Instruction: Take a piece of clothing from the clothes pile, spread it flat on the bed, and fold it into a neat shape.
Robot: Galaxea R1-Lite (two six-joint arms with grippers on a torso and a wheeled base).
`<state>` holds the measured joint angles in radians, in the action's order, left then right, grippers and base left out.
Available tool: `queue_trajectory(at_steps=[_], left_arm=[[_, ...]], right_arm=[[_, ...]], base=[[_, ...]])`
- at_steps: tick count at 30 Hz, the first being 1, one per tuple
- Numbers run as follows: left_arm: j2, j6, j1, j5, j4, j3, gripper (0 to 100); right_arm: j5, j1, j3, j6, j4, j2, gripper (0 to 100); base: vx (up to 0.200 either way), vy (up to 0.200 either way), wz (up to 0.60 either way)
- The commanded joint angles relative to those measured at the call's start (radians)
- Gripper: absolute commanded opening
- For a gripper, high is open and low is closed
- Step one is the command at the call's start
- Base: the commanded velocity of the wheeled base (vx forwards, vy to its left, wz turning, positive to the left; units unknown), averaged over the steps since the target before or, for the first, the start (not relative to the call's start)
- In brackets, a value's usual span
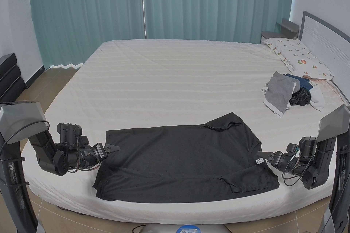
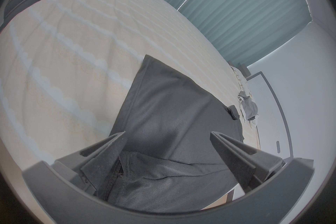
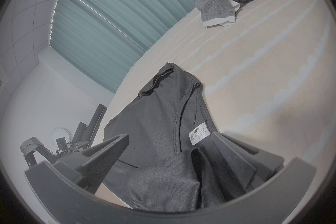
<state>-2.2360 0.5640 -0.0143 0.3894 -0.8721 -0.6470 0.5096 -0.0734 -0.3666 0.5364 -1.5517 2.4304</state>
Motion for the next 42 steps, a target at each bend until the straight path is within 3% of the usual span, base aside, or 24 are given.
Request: queue_trajectory(at_steps=[1,32,33,42], left_arm=[[-0.048,-0.007,-0.027,-0.001,-0.074,0.053,100],[-0.077,-0.027,-0.033,-0.046,-0.077,0.058,100],[-0.077,-0.029,-0.033,-0.047,-0.077,0.058,0],[-0.076,-0.027,-0.023,-0.124,-0.079,0.069,0]], right_arm=[[0.001,0.0,-0.003,0.001,0.001,0.006,100],[0.0,-0.003,-0.006,-0.001,-0.008,0.01,100],[0.0,-0.003,-0.008,0.001,-0.008,0.01,100],[0.0,-0.003,-0.012,-0.001,-0.008,0.009,100]], base=[[0.0,0.0,0.0],[0.0,0.0,0.0],[0.0,0.0,0.0],[0.0,0.0,0.0]])
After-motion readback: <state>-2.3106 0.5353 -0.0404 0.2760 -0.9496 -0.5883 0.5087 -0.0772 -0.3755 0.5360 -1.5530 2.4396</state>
